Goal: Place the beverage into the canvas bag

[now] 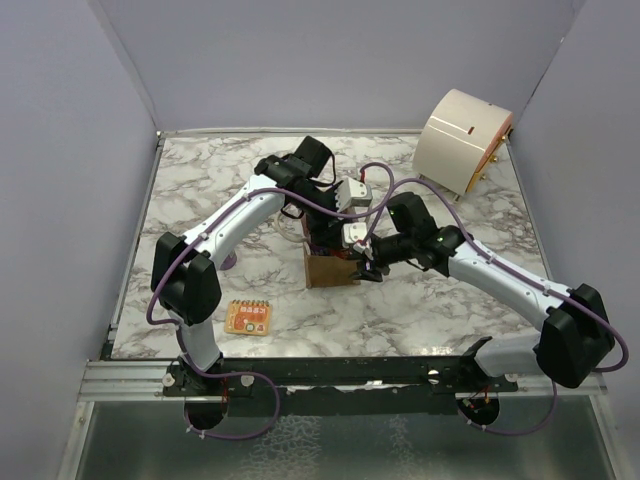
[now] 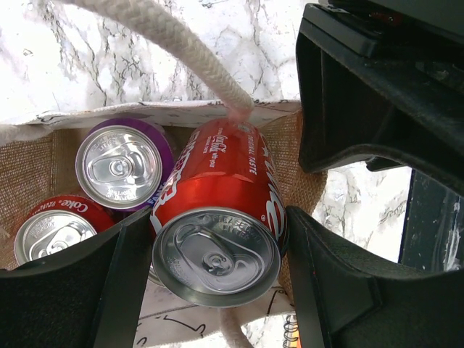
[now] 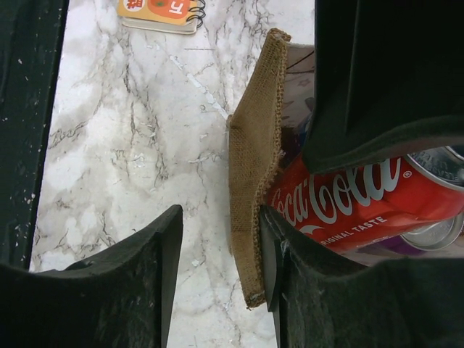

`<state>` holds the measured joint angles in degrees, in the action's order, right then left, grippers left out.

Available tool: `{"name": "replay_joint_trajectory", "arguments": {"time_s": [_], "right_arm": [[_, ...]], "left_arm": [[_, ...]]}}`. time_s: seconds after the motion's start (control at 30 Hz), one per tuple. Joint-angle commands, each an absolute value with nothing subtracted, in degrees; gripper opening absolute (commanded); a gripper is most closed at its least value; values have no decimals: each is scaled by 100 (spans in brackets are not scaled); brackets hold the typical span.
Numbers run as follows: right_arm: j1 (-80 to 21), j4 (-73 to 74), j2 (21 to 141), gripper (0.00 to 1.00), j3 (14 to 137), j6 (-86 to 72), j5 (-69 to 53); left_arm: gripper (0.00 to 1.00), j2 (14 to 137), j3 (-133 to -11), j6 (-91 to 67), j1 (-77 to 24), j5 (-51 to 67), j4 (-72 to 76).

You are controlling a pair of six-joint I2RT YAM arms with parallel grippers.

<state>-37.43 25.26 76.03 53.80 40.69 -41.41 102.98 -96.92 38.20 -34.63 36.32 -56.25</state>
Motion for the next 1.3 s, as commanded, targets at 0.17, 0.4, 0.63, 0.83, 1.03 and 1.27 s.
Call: {"name": "replay_joint_trajectory", "arguments": {"time_s": [0.17,0.4,0.63,0.83,1.03,1.27], "right_arm": [[-3768,2478,7301,49,5334,3929,-4313],[-3770,2471,7226,55,5328,3912,-4305],[-3732,2438,7067,56,5353,3852,-4272],[-3651,2471,6963,59,5370,3858,-4281],[-3519,2521,6882,59,5388,3867,-4381],[-3439,2617,6762,59,5308,3847,-4331]], "left_arm": [[0,10053,-9650,3787,-3472,3911,-5206],[0,10107,-9677,3792,-3480,3885,-5153],[0,10090,-9785,3844,-3480,3859,-5151],[0,10072,-9791,3896,-3480,3832,-5136],[0,10010,-9758,3978,-3479,3808,-5170],[0,9862,-9663,4057,-3464,3833,-5192]]}}
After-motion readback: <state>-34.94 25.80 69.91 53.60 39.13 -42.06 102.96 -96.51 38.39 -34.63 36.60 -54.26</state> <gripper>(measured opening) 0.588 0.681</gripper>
